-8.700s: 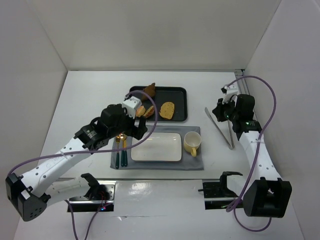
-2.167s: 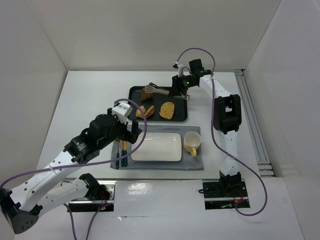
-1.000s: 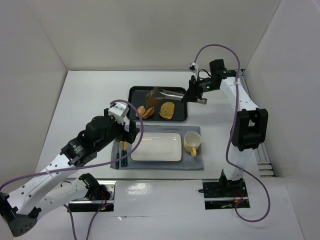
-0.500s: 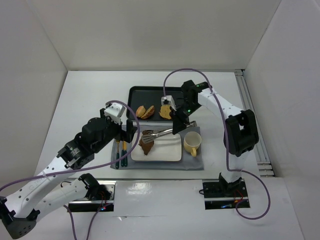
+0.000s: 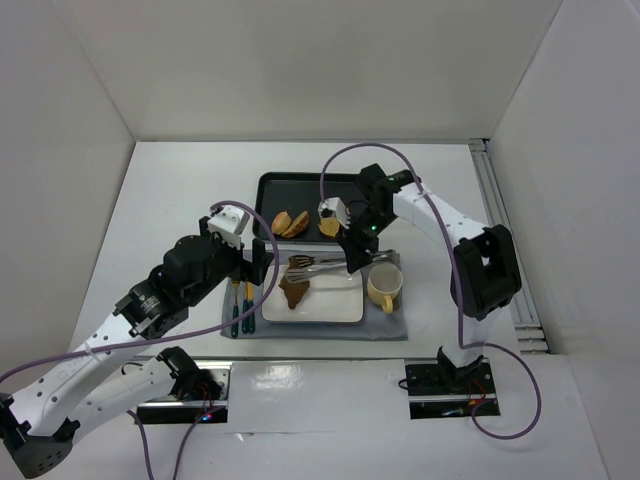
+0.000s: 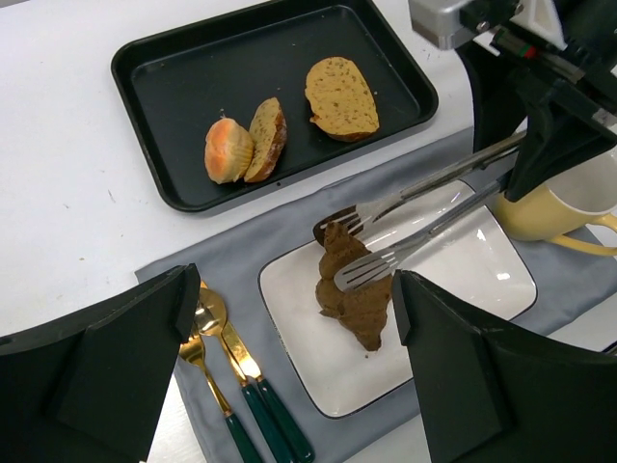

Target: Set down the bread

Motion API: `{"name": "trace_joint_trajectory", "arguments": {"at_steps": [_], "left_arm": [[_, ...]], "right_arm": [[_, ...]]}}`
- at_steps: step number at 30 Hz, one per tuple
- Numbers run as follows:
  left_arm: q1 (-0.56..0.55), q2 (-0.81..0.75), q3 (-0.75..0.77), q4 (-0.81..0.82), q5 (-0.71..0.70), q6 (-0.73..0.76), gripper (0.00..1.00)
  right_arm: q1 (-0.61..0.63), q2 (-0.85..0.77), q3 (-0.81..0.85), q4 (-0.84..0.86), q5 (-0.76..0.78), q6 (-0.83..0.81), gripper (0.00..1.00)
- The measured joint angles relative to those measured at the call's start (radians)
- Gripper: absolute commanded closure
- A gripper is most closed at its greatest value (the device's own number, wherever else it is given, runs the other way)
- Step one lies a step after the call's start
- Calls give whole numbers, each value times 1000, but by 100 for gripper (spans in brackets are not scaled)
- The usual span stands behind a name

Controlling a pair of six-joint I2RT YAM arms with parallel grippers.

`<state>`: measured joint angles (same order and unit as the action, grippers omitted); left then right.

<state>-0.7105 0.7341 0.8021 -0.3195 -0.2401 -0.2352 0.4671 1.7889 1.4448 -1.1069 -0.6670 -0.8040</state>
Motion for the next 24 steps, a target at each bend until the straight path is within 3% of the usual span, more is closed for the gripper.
{"name": "trace_joint_trajectory", "arguments": {"at_steps": [13,24], "left_arm": [[0,0,0,0,-2,0,0],[0,-1,-10,7,-2,0,0]], "right_arm": [[-16,-106,0,58,18,26,42],[-103,-148,0,60,-1,24,41]]}}
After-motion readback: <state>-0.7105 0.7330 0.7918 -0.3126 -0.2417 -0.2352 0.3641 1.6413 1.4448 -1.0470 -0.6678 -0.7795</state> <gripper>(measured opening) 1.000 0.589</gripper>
